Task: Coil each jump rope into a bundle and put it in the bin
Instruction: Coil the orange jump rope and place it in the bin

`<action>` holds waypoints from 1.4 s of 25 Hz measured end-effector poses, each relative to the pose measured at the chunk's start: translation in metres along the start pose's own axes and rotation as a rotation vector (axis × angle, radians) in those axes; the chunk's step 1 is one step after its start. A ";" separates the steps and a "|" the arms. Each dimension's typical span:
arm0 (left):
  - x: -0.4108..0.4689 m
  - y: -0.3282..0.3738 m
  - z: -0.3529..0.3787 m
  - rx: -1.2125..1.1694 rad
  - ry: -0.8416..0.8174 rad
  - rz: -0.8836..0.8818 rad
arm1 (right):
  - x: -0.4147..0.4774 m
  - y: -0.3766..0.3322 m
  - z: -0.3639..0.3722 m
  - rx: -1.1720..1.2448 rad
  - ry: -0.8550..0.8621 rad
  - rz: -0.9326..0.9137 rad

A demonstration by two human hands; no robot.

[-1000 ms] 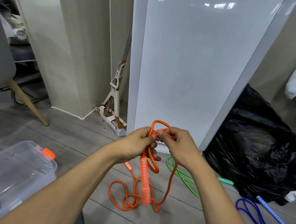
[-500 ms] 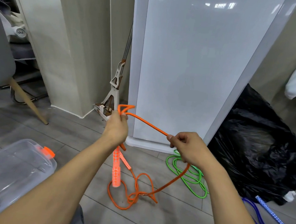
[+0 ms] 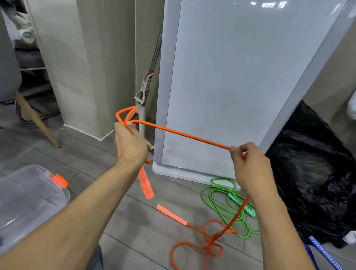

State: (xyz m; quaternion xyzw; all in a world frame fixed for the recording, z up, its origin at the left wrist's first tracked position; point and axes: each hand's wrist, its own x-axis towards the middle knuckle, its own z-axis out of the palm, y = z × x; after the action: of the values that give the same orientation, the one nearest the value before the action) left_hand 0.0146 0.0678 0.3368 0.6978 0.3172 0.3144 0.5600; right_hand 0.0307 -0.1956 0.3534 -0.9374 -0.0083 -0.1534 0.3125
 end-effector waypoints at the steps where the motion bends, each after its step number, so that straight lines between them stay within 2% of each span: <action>1: 0.004 -0.003 -0.001 -0.001 -0.008 -0.005 | 0.001 0.000 -0.005 0.060 0.014 0.027; 4: -0.001 -0.007 0.002 -0.008 -0.185 -0.035 | 0.008 -0.005 -0.006 0.404 0.066 0.143; 7: -0.028 -0.004 0.013 -0.170 -0.492 -0.144 | 0.005 -0.023 0.013 0.804 -0.053 0.248; 10: -0.048 0.004 0.015 -0.243 -0.670 -0.195 | -0.010 -0.037 0.024 0.781 -0.206 0.129; 14: -0.065 0.007 0.015 -0.206 -0.788 -0.120 | -0.023 -0.045 0.033 0.642 -0.347 0.026; 19: -0.066 0.004 0.020 -0.153 -0.799 -0.135 | -0.030 -0.047 0.042 0.479 -0.411 -0.023; 23: -0.065 0.001 0.020 -0.130 -0.802 -0.143 | -0.032 -0.048 0.047 0.474 -0.438 -0.037; 25: -0.062 0.003 0.021 -0.153 -0.727 -0.125 | -0.032 -0.048 0.047 0.513 -0.447 -0.015; 27: -0.053 0.004 0.022 -0.267 -0.629 -0.157 | -0.030 -0.042 0.044 0.525 -0.533 -0.005; 29: -0.038 0.006 0.018 -0.475 -0.509 -0.265 | -0.030 -0.033 0.039 0.512 -0.667 -0.008; 32: -0.022 0.006 0.013 -0.695 -0.382 -0.397 | -0.028 -0.022 0.032 0.488 -0.750 -0.002; 35: -0.013 0.002 0.012 -0.710 -0.291 -0.396 | -0.023 -0.013 0.029 0.398 -0.836 -0.016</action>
State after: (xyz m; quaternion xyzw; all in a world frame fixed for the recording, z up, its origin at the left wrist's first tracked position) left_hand 0.0163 0.0502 0.3357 0.4246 0.2349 0.1888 0.8538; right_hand 0.0152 -0.1665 0.3321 -0.8405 -0.1701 0.2398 0.4551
